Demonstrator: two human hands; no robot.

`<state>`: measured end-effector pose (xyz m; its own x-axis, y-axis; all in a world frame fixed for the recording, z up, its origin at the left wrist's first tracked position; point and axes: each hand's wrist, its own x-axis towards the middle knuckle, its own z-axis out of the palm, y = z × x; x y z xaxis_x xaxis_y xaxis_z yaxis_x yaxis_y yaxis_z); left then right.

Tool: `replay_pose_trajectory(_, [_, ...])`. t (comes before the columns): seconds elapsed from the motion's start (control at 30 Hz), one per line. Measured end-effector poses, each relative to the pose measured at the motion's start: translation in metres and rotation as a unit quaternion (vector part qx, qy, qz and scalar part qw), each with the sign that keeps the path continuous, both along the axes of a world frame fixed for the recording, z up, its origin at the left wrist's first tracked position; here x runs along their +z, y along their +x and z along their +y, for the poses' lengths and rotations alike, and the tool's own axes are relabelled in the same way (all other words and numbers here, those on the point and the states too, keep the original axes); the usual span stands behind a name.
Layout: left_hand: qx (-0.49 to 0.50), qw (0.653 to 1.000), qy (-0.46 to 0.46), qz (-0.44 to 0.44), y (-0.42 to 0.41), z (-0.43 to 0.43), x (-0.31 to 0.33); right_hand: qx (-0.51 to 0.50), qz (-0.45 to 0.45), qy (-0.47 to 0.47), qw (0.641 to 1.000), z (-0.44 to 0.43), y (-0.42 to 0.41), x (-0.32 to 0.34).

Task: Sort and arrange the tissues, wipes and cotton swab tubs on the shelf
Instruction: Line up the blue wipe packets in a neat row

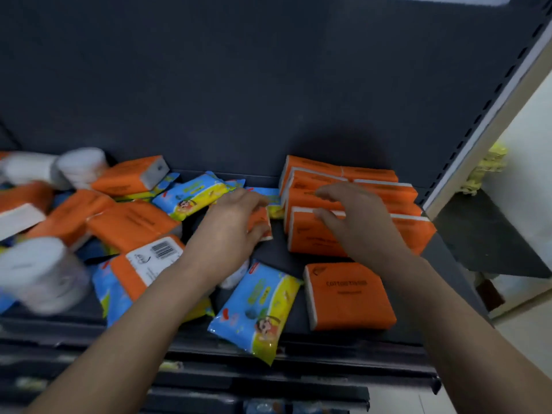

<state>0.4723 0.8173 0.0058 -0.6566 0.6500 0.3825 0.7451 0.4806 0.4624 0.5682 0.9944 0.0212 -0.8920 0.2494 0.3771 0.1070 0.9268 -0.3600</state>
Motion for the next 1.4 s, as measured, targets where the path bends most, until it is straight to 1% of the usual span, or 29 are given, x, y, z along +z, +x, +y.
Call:
replay_pose_trajectory(0.17, [0.096,0.995,-0.022,0.011,0.017,-0.046,-0.002,0.114,-0.022,0.004,0.993,-0.025,-0.023,-0.004])
replay_pose_trajectory(0.23, [0.145,0.989,-0.022,0.001,0.026,-0.069,-0.005,0.161,-0.023,0.006,0.987,-0.040,-0.031,-0.007])
replay_pose_trajectory(0.4, [0.286,0.957,-0.029,-0.031,0.046,-0.123,-0.013,0.257,-0.053,-0.002,0.965,-0.076,-0.041,-0.015])
replay_pose_trajectory(0.5, [0.322,0.945,-0.028,-0.058,0.053,-0.139,-0.021,0.284,-0.067,-0.008,0.956,-0.090,-0.040,-0.016])
replay_pose_trajectory(0.6, [0.309,0.948,-0.020,-0.072,0.052,-0.142,-0.028,0.280,-0.076,0.001,0.957,-0.099,-0.039,-0.016])
replay_pose_trajectory(0.67, [0.288,0.955,-0.014,-0.069,0.050,-0.141,-0.030,0.256,-0.083,0.011,0.963,-0.103,-0.034,-0.016])
replay_pose_trajectory(0.77, [0.244,0.967,-0.017,-0.063,0.044,-0.143,-0.031,0.218,-0.071,-0.006,0.973,-0.106,-0.023,-0.016])
replay_pose_trajectory(0.87, [0.221,0.972,-0.013,-0.084,0.039,-0.152,-0.034,0.186,-0.090,-0.006,0.978,-0.111,-0.009,-0.016])
replay_pose_trajectory(1.0, [0.147,0.984,-0.028,-0.096,0.032,-0.164,-0.045,0.136,-0.078,0.013,0.988,-0.124,0.007,-0.022])
replay_pose_trajectory(1.07, [0.108,0.987,-0.035,-0.110,0.032,-0.170,-0.050,0.113,-0.112,0.015,0.987,-0.131,0.016,-0.027])
replay_pose_trajectory(1.13, [0.079,0.989,-0.041,-0.121,0.033,-0.176,-0.053,0.092,-0.177,0.028,0.979,-0.137,0.024,-0.035])
replay_pose_trajectory(1.2, [0.064,0.990,-0.032,-0.123,0.032,-0.182,-0.055,0.070,-0.222,0.037,0.972,-0.142,0.029,-0.043])
replay_pose_trajectory(1.33, [0.084,0.989,-0.001,-0.122,0.033,-0.187,-0.061,0.043,-0.244,0.057,0.967,-0.148,0.037,-0.052])
replay_pose_trajectory(1.4, [0.090,0.989,-0.010,-0.113,0.032,-0.188,-0.066,0.043,-0.268,0.072,0.960,-0.149,0.040,-0.054])
